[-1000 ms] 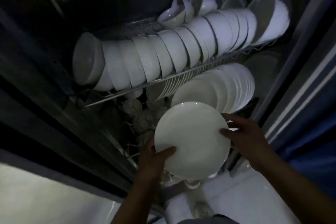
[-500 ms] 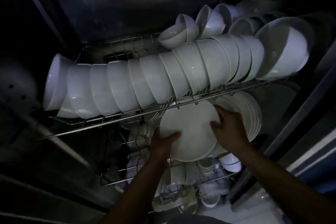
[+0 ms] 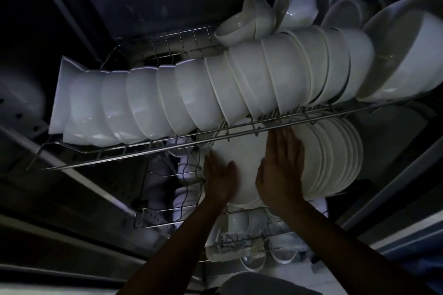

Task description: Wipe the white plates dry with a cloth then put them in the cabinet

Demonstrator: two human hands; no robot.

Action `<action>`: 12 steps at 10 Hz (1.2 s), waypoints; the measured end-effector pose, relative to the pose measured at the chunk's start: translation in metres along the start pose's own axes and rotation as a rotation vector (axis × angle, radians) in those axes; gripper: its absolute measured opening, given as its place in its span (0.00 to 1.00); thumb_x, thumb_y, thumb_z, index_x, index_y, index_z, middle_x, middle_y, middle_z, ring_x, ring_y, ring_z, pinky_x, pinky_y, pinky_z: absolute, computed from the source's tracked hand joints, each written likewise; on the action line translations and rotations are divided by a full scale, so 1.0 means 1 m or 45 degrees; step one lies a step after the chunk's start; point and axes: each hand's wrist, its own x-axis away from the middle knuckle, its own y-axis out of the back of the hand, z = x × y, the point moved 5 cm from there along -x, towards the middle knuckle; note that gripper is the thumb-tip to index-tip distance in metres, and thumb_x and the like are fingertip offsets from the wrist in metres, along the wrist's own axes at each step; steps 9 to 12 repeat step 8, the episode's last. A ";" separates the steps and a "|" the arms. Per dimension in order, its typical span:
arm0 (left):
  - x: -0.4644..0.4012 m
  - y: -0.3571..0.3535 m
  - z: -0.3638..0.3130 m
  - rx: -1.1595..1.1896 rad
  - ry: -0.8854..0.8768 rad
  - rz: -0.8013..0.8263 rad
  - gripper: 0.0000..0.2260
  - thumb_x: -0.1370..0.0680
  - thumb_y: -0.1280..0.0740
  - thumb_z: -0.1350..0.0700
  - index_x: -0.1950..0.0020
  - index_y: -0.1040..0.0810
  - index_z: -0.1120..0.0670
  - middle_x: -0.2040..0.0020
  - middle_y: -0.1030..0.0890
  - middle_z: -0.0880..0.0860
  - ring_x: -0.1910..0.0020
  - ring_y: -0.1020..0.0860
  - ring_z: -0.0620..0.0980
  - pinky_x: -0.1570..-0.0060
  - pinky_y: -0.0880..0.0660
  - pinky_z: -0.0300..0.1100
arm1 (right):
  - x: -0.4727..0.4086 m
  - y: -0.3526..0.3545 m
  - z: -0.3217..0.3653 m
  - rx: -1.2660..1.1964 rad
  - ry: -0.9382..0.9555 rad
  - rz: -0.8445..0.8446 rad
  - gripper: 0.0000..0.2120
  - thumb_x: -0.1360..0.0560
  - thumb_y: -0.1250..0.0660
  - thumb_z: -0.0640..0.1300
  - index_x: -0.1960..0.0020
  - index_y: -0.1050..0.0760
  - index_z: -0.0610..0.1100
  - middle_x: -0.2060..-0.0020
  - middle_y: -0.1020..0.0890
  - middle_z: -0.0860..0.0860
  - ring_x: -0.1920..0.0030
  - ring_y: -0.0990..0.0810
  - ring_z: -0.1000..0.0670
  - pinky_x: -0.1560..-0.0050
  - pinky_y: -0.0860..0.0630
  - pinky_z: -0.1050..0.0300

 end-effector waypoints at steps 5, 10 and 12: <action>-0.009 0.041 0.052 -0.923 -0.163 0.113 0.30 0.19 0.57 0.32 0.20 0.66 0.36 0.16 0.63 0.52 0.17 0.58 0.58 0.21 0.54 0.65 | 0.022 -0.023 0.009 0.159 0.370 0.140 0.32 0.26 0.37 0.63 0.27 0.27 0.49 0.23 0.35 0.41 0.22 0.40 0.37 0.26 0.49 0.28; 0.000 0.053 0.050 -0.825 -0.380 0.147 0.30 0.17 0.53 0.36 0.18 0.60 0.42 0.18 0.45 0.60 0.22 0.42 0.72 0.28 0.42 0.72 | 0.021 -0.025 0.007 0.168 0.403 0.116 0.27 0.27 0.37 0.60 0.36 0.19 0.45 0.26 0.30 0.41 0.24 0.36 0.36 0.28 0.46 0.26; 0.000 0.053 0.050 -0.825 -0.380 0.147 0.30 0.17 0.53 0.36 0.18 0.60 0.42 0.18 0.45 0.60 0.22 0.42 0.72 0.28 0.42 0.72 | 0.021 -0.025 0.007 0.168 0.403 0.116 0.27 0.27 0.37 0.60 0.36 0.19 0.45 0.26 0.30 0.41 0.24 0.36 0.36 0.28 0.46 0.26</action>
